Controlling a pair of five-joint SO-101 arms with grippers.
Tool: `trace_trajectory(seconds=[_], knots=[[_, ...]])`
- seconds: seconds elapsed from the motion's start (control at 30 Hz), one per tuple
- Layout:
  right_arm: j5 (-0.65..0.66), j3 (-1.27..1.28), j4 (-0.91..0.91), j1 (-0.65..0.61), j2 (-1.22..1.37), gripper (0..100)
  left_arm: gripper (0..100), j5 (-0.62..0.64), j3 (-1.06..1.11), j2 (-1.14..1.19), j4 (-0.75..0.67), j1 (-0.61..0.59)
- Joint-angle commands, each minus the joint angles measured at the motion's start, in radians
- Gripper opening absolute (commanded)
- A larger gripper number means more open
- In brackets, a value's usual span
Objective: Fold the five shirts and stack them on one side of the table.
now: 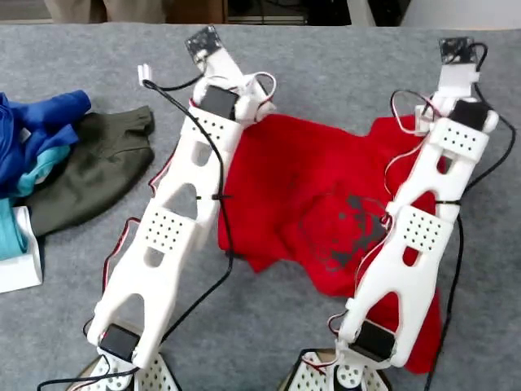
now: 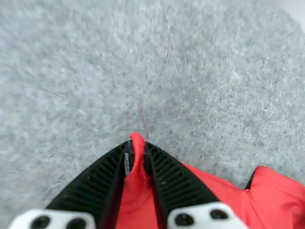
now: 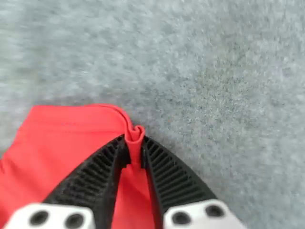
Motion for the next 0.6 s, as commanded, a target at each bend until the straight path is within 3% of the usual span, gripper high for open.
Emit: trace_trajectory(seconds=[0.0, 0.4, 0.57], knots=[[0.003, -0.045, 0.066, -0.024, -0.186, 0.5, 2, -0.025, -0.054, -0.139, 0.084, -0.031], [0.009, -0.044, 0.264, -0.064, -0.722, 0.5, 2, -0.198, -0.055, -0.53, 0.279, -0.052], [0.009, -0.044, 0.264, -0.064, -0.97, 0.5, 2, -0.258, -0.054, -0.711, 0.292, -0.117]])
